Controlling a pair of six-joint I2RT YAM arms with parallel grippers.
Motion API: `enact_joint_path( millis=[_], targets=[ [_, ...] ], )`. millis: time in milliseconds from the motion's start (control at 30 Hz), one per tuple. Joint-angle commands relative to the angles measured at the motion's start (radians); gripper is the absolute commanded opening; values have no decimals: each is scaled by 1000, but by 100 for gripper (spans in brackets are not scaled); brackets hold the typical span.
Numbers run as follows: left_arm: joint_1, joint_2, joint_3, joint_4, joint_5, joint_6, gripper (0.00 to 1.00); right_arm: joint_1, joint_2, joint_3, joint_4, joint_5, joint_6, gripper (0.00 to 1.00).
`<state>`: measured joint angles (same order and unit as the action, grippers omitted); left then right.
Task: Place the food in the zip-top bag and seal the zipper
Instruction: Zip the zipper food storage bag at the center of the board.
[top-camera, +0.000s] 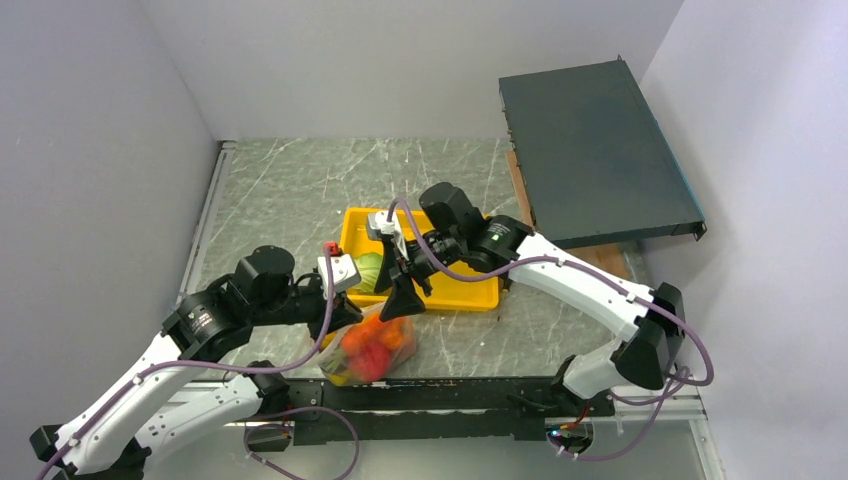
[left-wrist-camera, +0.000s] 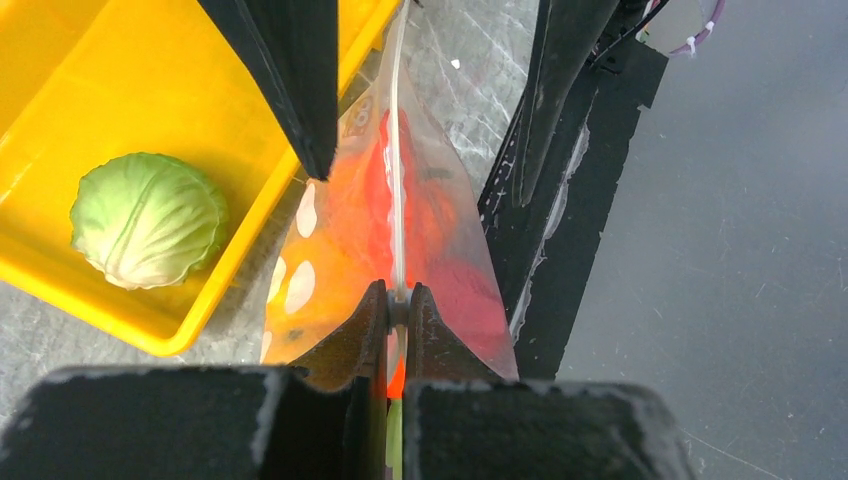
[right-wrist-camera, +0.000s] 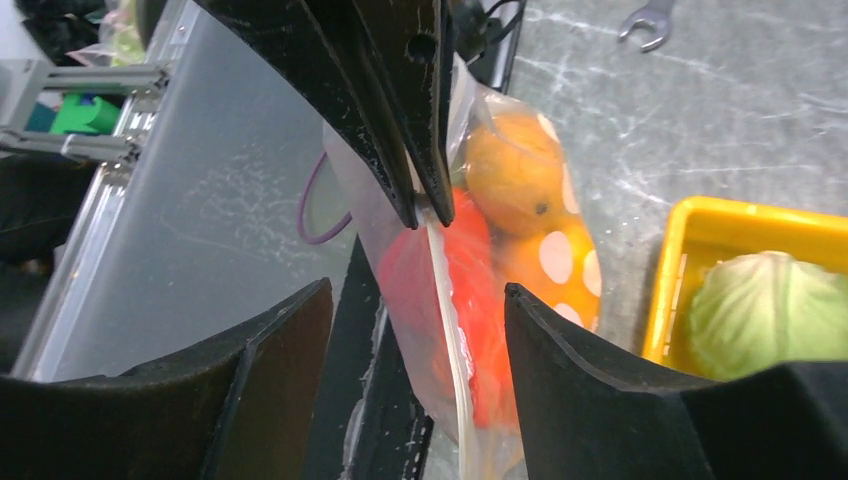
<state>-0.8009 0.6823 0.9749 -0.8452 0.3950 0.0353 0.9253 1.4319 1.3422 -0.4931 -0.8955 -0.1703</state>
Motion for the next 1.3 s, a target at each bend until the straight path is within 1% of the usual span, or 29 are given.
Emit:
enact_joint_path(
  millis=[0,233,367,433,567,633,733,800,933,1033,1100,1200,1267],
  targets=[
    [-1,-10,7,79,28,-20,0,3,22,43,3,-112,-19,62],
    [0,-9,7,82,31,-16,0,26,59,27,34,-71,4,45],
    [0,-13,10,82,36,-16,0,31,70,22,54,-52,19,41],
    [-1,-18,4,85,33,-11,0,35,71,15,63,-28,20,37],
    [-1,-20,0,86,28,-12,0,38,67,2,98,13,56,24],
    [-1,-18,4,76,30,-10,0,38,55,-16,125,34,74,19],
    [-1,-30,-2,71,9,0,0,38,22,-80,190,115,87,0],
    [-1,-38,-7,70,0,-4,0,37,-1,-108,211,184,110,0],
    [-1,-42,10,29,-26,3,0,36,-71,-170,256,247,133,0],
    [0,-60,1,31,-75,-3,0,29,-150,-266,332,384,166,0],
    [-1,-64,5,22,-90,-11,0,19,-192,-297,343,460,206,0],
    [-1,-66,9,-5,-115,-2,0,6,-260,-353,357,547,224,0],
    [-1,-71,-4,-7,-172,-12,0,-2,-304,-387,375,617,237,0]
  ],
)
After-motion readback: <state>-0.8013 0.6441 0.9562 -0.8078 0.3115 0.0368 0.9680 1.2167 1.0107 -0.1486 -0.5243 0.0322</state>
